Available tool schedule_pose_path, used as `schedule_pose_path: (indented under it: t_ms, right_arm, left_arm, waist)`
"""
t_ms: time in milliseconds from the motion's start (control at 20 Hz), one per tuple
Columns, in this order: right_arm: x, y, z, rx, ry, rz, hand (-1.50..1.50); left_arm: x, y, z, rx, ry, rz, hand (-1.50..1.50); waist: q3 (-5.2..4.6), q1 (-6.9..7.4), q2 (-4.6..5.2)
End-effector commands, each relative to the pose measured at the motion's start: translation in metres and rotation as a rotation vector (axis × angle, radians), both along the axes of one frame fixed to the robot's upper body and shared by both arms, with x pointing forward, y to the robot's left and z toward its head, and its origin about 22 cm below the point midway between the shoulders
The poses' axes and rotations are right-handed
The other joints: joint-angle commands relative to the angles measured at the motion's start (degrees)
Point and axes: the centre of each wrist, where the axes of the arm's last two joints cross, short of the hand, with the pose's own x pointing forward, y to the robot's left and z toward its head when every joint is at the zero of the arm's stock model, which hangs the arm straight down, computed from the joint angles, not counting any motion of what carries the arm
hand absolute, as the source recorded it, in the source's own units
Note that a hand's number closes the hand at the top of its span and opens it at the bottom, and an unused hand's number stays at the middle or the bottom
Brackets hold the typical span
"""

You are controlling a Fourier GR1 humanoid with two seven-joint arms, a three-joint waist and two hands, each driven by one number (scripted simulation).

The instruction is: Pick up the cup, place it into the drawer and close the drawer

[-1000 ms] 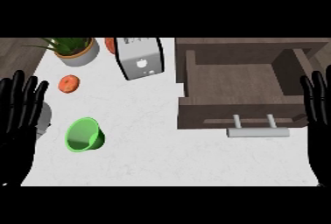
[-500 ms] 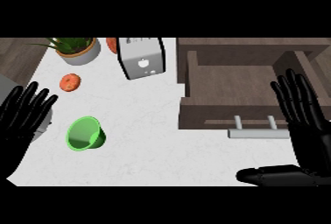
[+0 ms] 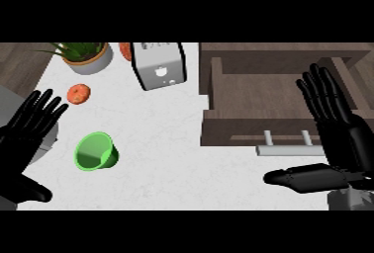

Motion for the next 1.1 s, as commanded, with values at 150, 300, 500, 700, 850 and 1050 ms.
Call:
schedule_pose_path:
  t_ms: [150,300,500,700,850,1050]
  right_arm:
    - [0.026,-0.008,0.005,0.000,-0.033,0.007,-1.50]
    - [0.019,-0.016,0.013,-0.010,-0.034,0.018,-1.50]
    - [0.001,-0.022,0.017,-0.033,-0.011,0.008,-1.50]
    - [0.029,-0.003,0.032,-0.024,-0.040,0.005,-1.50]
    - [0.019,-0.016,0.032,-0.002,-0.027,0.008,-1.50]
    - [0.023,-0.015,0.016,-0.014,-0.044,0.008,-1.50]
  left_arm:
    - [0.012,0.029,-0.042,0.045,0.058,0.045,-1.50]
    - [0.016,0.019,-0.071,0.057,0.076,0.043,-1.50]
    - [0.016,0.021,-0.101,0.095,0.115,0.095,-1.50]
    - [0.019,0.015,-0.131,0.098,0.139,0.080,-1.50]
    - [0.004,0.047,-0.137,0.101,0.147,0.108,-1.50]
    - [0.004,0.048,-0.153,0.131,0.156,0.126,-1.50]
  waist:
    - [-0.01,-0.01,0.02]
    - [-0.01,-0.14,-0.02]
    - [-0.03,-0.56,0.01]
    - [-0.09,-0.55,0.19]
    - [-0.05,-0.38,0.03]
    - [-0.07,-0.60,0.13]
